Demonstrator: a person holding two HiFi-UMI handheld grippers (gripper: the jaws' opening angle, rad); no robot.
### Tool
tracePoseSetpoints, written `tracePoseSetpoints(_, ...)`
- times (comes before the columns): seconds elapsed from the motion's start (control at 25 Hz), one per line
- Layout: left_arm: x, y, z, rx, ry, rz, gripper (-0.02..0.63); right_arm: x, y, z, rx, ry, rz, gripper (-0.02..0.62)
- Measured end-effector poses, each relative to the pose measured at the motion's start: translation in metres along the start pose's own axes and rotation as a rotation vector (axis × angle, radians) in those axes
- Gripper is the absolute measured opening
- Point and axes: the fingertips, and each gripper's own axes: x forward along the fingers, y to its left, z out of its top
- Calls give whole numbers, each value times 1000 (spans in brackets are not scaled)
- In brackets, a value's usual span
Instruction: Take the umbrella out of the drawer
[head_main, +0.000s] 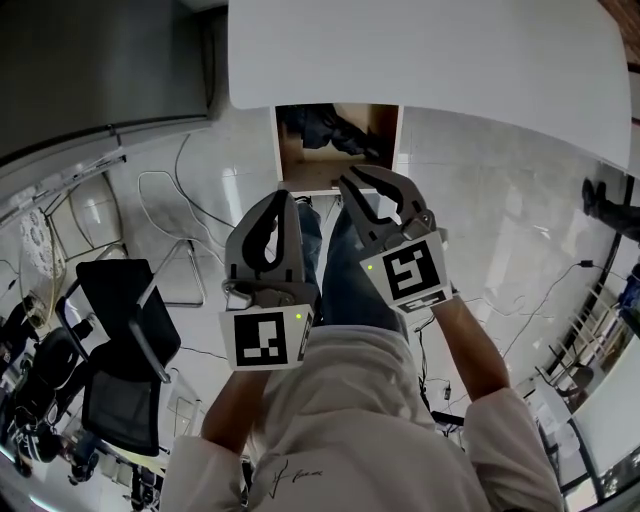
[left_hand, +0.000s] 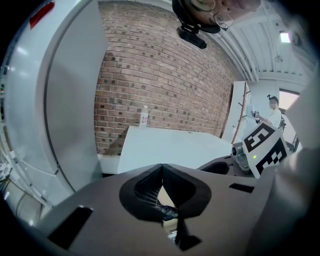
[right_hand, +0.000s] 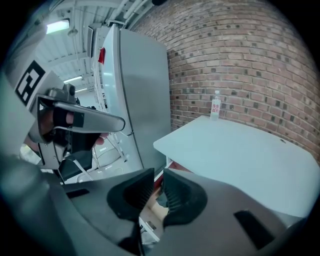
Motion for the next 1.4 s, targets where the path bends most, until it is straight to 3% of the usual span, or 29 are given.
tracePoseSetpoints(0.56, 5, 5, -19, -11, 14, 7, 17, 32, 1, -38, -24, 68, 5, 91)
tracePoseSetpoints(1.4, 19, 10, -42, -24, 40, 21, 17, 110, -18, -122, -124, 264, 4, 152)
